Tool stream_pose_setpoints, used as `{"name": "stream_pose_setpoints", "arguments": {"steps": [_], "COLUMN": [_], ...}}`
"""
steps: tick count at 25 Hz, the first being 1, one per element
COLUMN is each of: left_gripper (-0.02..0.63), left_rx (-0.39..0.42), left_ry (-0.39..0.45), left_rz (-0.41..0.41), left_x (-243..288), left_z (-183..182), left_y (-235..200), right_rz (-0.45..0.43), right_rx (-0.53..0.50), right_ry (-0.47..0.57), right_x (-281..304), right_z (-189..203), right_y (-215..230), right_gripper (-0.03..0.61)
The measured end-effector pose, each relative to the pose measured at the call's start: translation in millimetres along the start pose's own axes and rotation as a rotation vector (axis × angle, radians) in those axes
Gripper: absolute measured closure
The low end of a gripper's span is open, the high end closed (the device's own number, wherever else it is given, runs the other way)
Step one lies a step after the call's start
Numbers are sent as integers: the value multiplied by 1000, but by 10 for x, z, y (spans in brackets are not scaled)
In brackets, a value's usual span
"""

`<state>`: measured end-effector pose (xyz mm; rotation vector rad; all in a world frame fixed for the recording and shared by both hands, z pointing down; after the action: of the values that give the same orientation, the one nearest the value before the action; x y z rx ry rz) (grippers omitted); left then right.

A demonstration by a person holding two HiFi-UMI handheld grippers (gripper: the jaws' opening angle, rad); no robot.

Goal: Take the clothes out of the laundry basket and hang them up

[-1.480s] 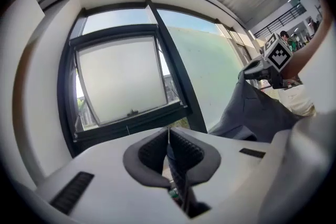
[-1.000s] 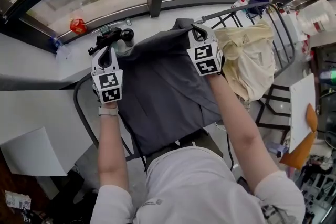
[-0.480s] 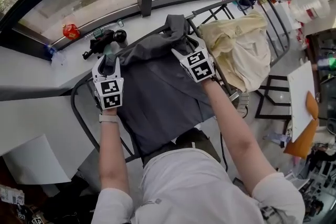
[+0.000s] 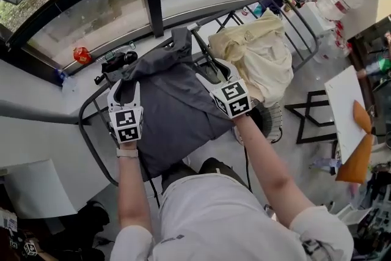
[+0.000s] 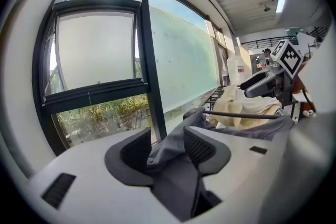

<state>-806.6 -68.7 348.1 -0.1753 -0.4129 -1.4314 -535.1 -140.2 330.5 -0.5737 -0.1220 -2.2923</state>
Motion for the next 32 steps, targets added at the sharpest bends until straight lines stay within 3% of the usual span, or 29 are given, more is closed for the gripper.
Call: {"name": "stream_pose_setpoints", "arguments": {"steps": [6, 15, 26, 32], "left_gripper": [437, 437, 431, 431], "left_rx": [-9, -2, 55, 107], "left_ry": [101, 269, 355, 356], "left_rz": [104, 302, 493, 515], "left_x": [-469, -1139, -1693, -1859], "left_z": [-375, -831, -952, -884], "left_y": [802, 1905, 2819, 3123], "right_rz": [-33, 6, 58, 84], "right_rx": [71, 102, 70, 71], "right_ry": [153, 290, 361, 372], "right_x": [-942, -2191, -3110, -3362], "right_z": [46, 239, 652, 822], "right_y": [-30, -108, -115, -124], "right_gripper": [295, 295, 295, 295]}}
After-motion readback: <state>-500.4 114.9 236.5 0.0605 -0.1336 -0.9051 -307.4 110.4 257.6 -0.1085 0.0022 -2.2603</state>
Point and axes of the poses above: the fingertips, and each gripper's own axes: x forward along the fingers, y to its right, z out of its underside, the point moved 5 cm from there along -x, backward along the fingers, and after that the axes turned 2 degrees about z, right-handed, at the moved point
